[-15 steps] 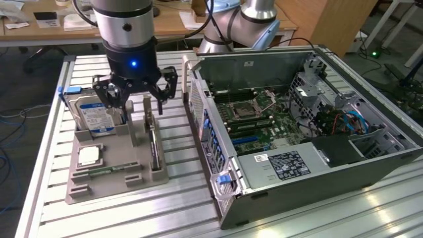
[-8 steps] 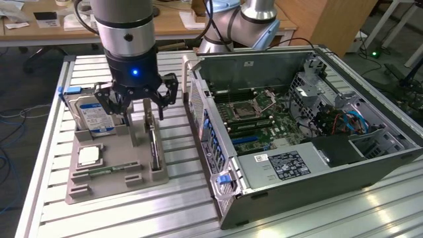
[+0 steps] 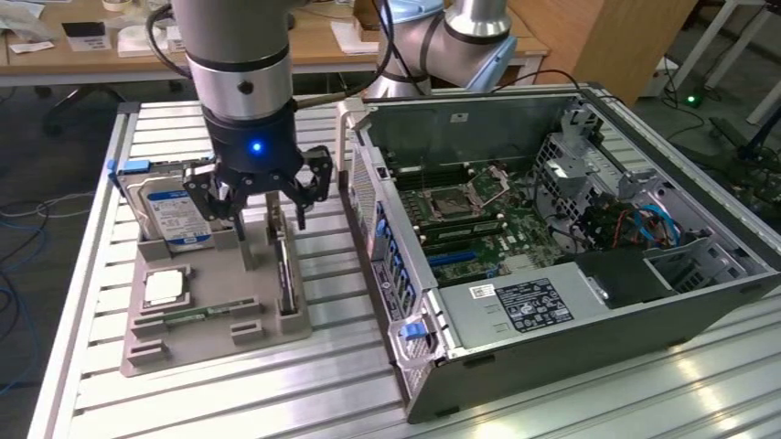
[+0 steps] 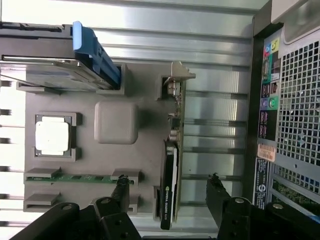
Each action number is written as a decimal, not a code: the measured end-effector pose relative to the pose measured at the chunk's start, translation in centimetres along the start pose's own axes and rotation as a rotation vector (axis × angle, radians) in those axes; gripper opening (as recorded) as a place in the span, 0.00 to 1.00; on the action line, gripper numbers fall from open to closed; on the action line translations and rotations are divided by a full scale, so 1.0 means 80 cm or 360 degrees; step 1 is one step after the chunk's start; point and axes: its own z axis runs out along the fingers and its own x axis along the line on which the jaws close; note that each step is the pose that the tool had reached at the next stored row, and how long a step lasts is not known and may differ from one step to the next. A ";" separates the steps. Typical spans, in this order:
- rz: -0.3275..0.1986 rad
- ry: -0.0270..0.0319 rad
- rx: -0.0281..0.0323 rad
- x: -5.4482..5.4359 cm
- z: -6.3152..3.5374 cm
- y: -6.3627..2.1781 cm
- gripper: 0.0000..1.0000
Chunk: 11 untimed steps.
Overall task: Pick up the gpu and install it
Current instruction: 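Pick up the gpu and move the gpu toward the slot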
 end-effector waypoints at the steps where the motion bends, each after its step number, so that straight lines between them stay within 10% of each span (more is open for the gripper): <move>1: 0.0000 -0.00001 0.00000 -0.001 0.002 0.001 0.72; 8: 0.0000 0.00000 0.00069 -0.003 0.018 0.002 0.72; 11: 0.0000 0.00009 0.00328 -0.003 0.023 0.004 0.72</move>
